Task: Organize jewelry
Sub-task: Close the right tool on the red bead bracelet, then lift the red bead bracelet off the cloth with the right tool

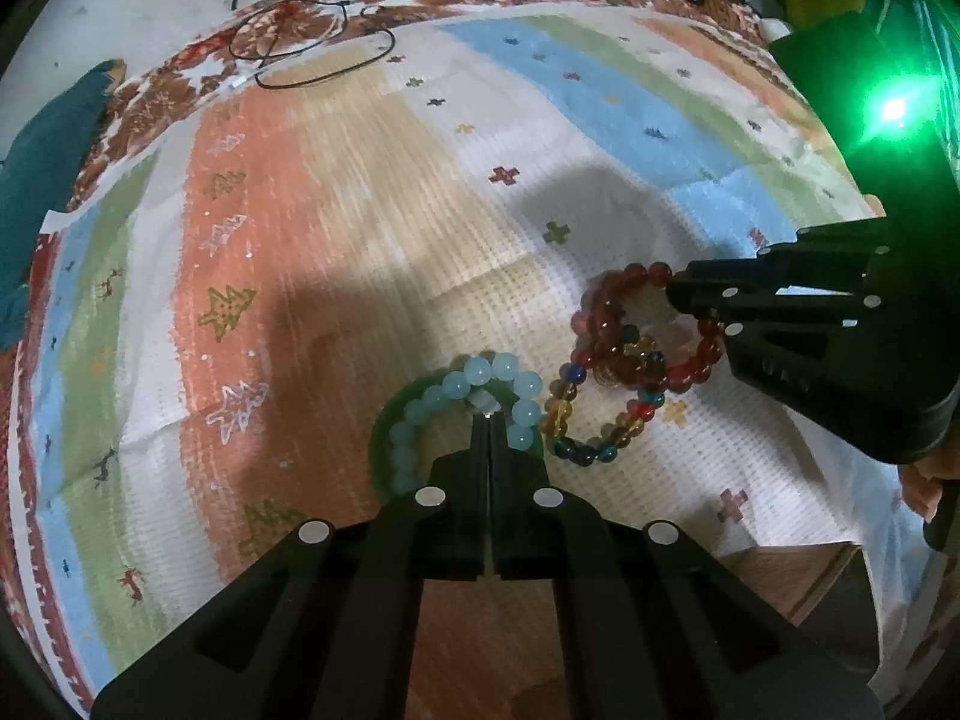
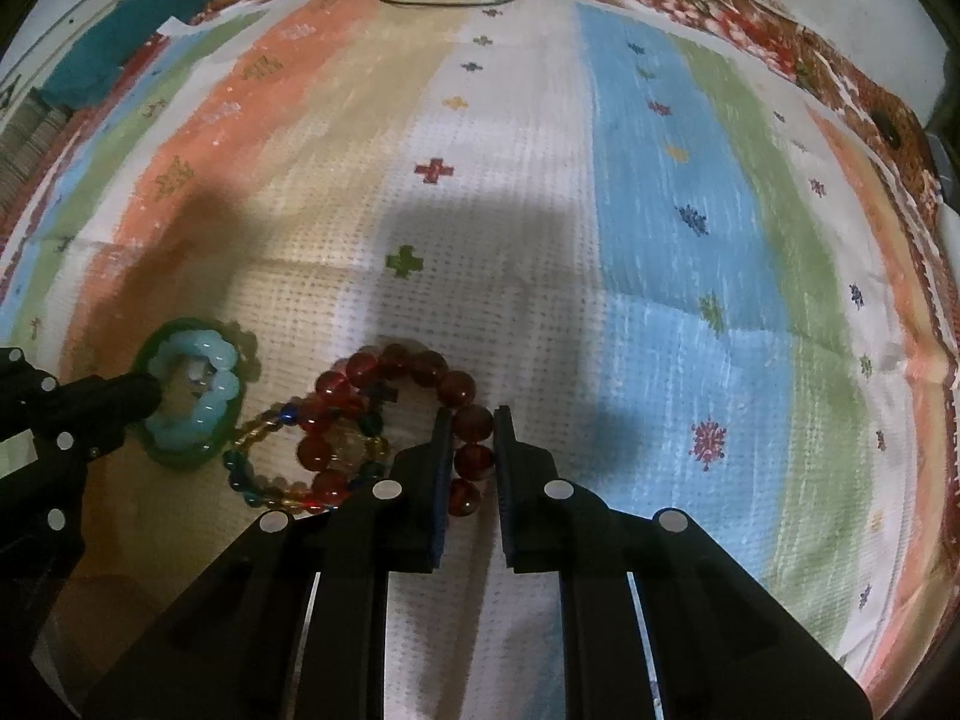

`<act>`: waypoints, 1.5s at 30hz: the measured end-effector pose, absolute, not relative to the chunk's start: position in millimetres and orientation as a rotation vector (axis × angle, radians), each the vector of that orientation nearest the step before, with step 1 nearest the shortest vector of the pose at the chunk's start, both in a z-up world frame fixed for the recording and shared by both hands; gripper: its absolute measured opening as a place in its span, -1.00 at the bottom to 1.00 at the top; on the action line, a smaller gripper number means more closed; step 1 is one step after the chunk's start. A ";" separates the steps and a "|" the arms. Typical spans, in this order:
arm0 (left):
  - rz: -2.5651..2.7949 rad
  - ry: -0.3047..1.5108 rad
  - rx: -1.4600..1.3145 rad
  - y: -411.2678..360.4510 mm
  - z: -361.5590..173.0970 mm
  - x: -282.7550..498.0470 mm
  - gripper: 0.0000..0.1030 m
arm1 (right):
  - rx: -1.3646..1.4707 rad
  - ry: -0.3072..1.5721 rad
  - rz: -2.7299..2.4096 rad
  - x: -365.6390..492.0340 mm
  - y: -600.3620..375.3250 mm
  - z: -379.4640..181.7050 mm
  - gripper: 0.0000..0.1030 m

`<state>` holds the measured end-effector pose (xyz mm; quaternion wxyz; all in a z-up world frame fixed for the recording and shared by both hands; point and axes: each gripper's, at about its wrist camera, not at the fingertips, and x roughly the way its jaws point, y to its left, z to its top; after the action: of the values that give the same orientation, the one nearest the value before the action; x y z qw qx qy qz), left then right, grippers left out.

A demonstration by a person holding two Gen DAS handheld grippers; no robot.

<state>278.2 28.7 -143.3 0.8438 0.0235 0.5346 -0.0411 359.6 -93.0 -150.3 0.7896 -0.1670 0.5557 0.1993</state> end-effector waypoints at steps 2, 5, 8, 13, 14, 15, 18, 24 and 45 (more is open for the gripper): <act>-0.078 1.124 0.049 29.3 -140.6 277.2 -1.00 | -0.357 1.188 0.432 358.3 -91.3 -146.7 -0.73; -0.073 1.116 0.037 30.2 -135.8 275.8 -1.00 | -0.349 1.177 0.437 356.5 -91.6 -140.9 -0.73; -0.072 1.104 0.033 29.9 -131.1 273.4 -1.00 | -0.344 1.165 0.445 353.6 -91.0 -134.8 -0.73; -0.067 1.082 0.023 28.8 -120.6 269.3 -1.00 | -0.330 1.146 0.455 348.2 -90.2 -124.4 -0.73; -0.065 1.075 0.018 28.8 -117.3 268.2 -1.00 | -0.328 1.143 0.458 347.1 -90.1 -122.6 -0.73; -0.062 1.069 0.015 29.0 -115.0 267.3 -1.00 | -0.326 1.139 0.460 345.9 -90.0 -120.5 -0.73; -0.048 1.063 0.004 31.1 -110.9 264.8 -1.00 | -0.313 1.124 0.468 341.9 -89.6 -113.4 -0.73; -0.028 1.063 -0.016 36.9 -106.4 259.9 -1.00 | -0.303 1.114 0.476 334.9 -90.6 -106.4 -0.73; 0.025 1.008 -0.073 45.3 -77.6 235.7 -1.00 | -0.242 1.043 0.517 310.1 -96.9 -68.5 -0.73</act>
<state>235.7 45.3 -77.6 0.8749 -0.0349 0.4829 0.0118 310.1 -96.9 -68.5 0.8284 -0.1140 0.4914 0.2433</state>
